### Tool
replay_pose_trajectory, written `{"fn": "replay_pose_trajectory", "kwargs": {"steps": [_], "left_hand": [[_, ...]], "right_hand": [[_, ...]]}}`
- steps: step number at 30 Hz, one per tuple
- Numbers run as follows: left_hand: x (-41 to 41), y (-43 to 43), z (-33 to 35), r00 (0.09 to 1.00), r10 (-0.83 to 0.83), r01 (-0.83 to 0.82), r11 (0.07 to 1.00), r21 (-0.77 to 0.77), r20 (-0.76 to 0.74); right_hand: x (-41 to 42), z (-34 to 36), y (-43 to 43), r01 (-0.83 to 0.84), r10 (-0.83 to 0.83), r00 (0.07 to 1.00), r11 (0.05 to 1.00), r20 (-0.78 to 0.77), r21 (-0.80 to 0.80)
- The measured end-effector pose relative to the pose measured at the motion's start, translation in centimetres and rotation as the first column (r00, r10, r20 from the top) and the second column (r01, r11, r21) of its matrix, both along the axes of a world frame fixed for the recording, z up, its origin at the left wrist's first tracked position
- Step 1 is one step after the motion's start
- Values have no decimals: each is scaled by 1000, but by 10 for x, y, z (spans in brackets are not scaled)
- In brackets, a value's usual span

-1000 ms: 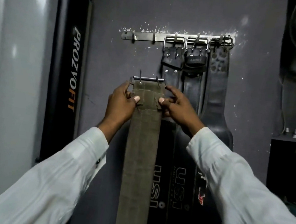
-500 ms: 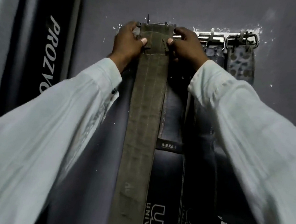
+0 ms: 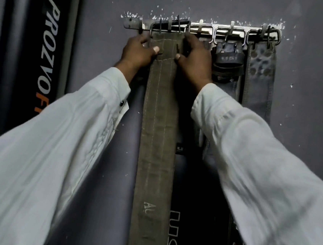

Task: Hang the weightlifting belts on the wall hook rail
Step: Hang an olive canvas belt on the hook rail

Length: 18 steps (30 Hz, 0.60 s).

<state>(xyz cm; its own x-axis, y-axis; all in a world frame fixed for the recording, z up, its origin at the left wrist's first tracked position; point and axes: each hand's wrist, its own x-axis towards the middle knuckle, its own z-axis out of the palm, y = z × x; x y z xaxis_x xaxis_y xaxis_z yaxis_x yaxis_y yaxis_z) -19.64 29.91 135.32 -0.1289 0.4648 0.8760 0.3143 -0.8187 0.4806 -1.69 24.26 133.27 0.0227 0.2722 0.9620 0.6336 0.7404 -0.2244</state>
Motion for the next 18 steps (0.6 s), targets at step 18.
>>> {"fn": "replay_pose_trajectory", "kwargs": {"steps": [18], "left_hand": [[26,-70,-274,899,-310,419,811,-409,308]], "right_hand": [[2,-230,-21,-148,28,971,847,-236,-510]]}}
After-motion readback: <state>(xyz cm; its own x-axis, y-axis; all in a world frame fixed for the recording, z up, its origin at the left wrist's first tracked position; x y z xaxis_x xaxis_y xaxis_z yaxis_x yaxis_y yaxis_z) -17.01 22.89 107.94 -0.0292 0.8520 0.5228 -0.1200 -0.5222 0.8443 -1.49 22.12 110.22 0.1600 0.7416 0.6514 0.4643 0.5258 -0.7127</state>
